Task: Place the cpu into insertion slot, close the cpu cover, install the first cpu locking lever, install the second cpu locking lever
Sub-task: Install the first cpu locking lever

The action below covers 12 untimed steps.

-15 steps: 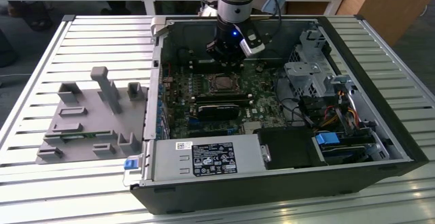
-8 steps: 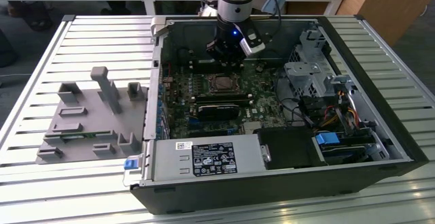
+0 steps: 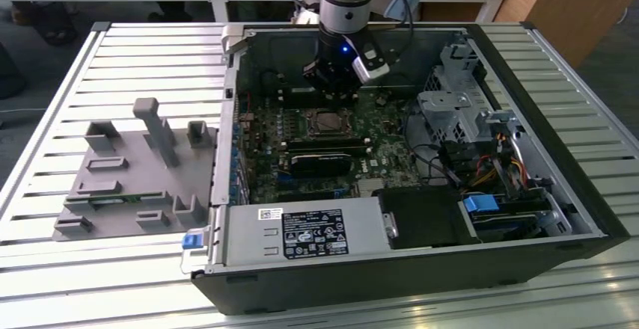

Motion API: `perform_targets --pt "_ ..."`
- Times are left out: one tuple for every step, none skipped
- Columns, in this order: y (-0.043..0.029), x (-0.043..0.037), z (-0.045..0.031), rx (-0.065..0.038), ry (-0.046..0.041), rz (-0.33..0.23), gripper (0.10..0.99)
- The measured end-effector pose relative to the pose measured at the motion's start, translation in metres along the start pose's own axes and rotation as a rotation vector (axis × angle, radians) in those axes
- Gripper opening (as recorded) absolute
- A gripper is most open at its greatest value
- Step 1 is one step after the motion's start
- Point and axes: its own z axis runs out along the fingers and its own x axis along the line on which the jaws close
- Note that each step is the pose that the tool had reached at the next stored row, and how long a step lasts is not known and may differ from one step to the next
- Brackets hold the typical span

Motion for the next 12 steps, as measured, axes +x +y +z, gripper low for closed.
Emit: perform_targets --pt "0.0001 0.0000 0.0002 0.000 0.0001 0.000 0.106" --pt "0.0002 0.0000 0.0004 0.001 0.0001 0.000 0.106" --pt "0.0003 0.0001 0.0007 0.001 0.0002 0.000 0.106" --pt "0.0002 0.0001 0.0009 0.001 0.0003 0.000 0.106" --pt "0.0002 0.0002 0.0011 0.000 0.0004 0.000 0.106" --pt "0.0002 0.0002 0.0013 -0.001 0.0005 0.000 0.106" --pt "0.0003 0.0001 0.0014 -0.002 0.0005 0.000 0.106" --pt "0.0004 0.0001 0.0015 -0.003 0.0003 0.000 0.106" --pt "0.0004 0.0001 0.0015 -0.005 0.0004 0.000 0.106" --pt "0.0004 0.0001 0.0015 -0.007 0.0004 0.000 0.106" --pt "0.0003 0.0001 0.0014 -0.011 0.0005 0.000 0.106" --pt "0.0002 0.0002 0.0013 -0.015 0.0008 0.000 0.106"
